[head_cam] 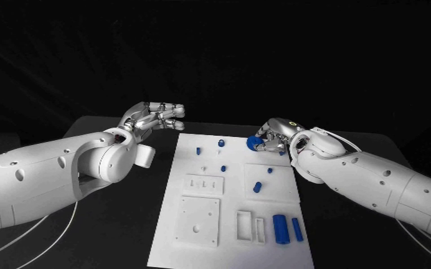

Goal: Assemble the parts on the task board

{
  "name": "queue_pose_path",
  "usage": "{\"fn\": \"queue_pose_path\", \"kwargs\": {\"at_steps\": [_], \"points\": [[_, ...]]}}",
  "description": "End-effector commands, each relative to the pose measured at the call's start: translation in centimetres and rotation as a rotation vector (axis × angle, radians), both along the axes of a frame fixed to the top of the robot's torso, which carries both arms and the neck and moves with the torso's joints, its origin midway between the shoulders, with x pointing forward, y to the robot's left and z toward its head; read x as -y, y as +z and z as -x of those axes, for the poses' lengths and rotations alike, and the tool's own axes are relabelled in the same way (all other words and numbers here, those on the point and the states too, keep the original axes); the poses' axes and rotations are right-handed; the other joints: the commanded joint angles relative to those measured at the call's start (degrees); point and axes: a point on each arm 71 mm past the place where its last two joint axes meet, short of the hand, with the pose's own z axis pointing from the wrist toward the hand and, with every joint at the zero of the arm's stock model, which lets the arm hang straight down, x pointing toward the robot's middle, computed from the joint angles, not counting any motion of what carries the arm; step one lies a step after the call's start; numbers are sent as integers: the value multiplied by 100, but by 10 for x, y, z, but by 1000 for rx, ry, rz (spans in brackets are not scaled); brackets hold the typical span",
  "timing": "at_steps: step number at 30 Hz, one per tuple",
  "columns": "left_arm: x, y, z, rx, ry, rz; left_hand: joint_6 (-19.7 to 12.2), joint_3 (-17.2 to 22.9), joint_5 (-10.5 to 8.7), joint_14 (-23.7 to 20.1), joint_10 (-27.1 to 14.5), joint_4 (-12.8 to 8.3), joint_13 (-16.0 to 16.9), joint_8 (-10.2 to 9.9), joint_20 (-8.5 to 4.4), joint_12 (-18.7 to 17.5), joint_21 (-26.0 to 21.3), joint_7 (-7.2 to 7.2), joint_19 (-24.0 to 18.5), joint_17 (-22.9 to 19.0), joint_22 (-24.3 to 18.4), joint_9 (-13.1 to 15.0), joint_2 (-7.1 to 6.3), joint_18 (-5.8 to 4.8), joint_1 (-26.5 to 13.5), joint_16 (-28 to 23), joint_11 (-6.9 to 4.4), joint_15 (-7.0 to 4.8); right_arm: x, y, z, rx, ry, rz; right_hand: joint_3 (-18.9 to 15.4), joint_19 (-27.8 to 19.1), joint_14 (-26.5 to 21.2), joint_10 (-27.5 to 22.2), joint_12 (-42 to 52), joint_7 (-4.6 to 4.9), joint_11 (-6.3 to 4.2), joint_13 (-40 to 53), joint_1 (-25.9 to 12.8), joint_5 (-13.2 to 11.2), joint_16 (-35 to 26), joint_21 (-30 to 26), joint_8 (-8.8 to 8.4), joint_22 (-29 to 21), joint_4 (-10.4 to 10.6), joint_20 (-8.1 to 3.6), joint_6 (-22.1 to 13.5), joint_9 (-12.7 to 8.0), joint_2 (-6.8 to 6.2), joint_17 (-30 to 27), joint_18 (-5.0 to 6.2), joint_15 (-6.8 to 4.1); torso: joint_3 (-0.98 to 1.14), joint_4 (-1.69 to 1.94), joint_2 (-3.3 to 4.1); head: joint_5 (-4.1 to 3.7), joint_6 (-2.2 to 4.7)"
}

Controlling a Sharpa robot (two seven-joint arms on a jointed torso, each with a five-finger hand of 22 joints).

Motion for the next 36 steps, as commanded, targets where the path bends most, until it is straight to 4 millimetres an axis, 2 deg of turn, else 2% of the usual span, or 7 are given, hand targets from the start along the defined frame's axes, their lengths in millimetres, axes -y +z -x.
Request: {"fn": "queue_pose_path", "kwargs": {"at_steps": [1, 11, 15, 25, 31, 36], "points": [[3, 1, 0, 5, -19, 5, -39, 12, -8, -37, -48, 20, 6, 6, 11, 25, 22, -10, -27, -6, -7, -9, 5, -7, -54, -36, -10, -9, 0, -20, 4, -113, 13, 63, -26, 231, 49, -11, -13, 15, 1, -11, -1, -33, 29, 33, 13, 404, -15, 30, -52, 9, 50, 12, 26, 10, -1, 1, 0, -7, -5], [3, 1, 0, 4, -18, 4, -55, 11, -9, -37, -53, 24, 6, 8, 11, 25, 20, -6, -25, -7, -12, -8, 5, -7, -54, -36, -7, -7, -2, -18, 5, -78, 8, 80, 110, 237, 55, 63, 174, -13, -14, 97, 21, -220, 67, 100, 13, 418, -126, 23, 102, 16, 93, 65, 21, 0, 2, 1, -1, -17, 6], [3, 1, 0, 3, -18, 4, -55, 11, -9, -37, -53, 24, 6, 8, 11, 25, 20, -6, -25, -7, -12, -8, 5, -7, -54, -36, -7, -7, -7, -14, 9, -16, 13, 83, 312, 274, 68, 261, 636, -82, -47, 403, 33, -279, 150, 343, 11, 462, -136, -13, 368, 51, 91, 150, 7, -36, 2, -3, -1, -22, 10], [3, 1, 0, 3, -18, 3, -55, 11, -9, -37, -53, 24, 6, 8, 11, 25, 20, -6, -25, -7, -12, -8, 5, -7, -54, -36, -7, -7, -17, -4, 16, 94, 23, 92, 609, 257, 73, 322, 684, -128, -78, 500, 30, -492, 159, 535, 16, 477, -35, -31, 547, 65, -2, 144, -22, -51, -4, 7, -8, -28, 29], [2, 1, 0, 3, -16, 3, -67, 8, -5, -36, -54, 35, 6, 10, 13, 24, 12, -5, -17, -8, -28, -5, 8, -5, -52, -36, -7, -7, -24, 6, 25, 169, 32, 41, 621, 262, 74, 370, 733, -145, -92, 555, 59, -562, 176, 630, 18, 489, 100, -46, 578, 64, -49, 148, -26, -67, -4, -2, -10, -19, 47], [2, 0, -1, 3, -14, 3, -67, 8, -5, -36, -54, 35, 6, 10, 13, 24, 12, -5, -17, -8, -28, -5, 8, -5, -52, -36, -7, -7, -37, 16, 35, 214, 63, 2, 643, 266, 75, 382, 740, -156, -96, 563, 67, -568, 179, 657, 18, 494, 113, -51, 603, 66, -57, 147, -28, -73, -7, -2, -7, -5, 59]]}}
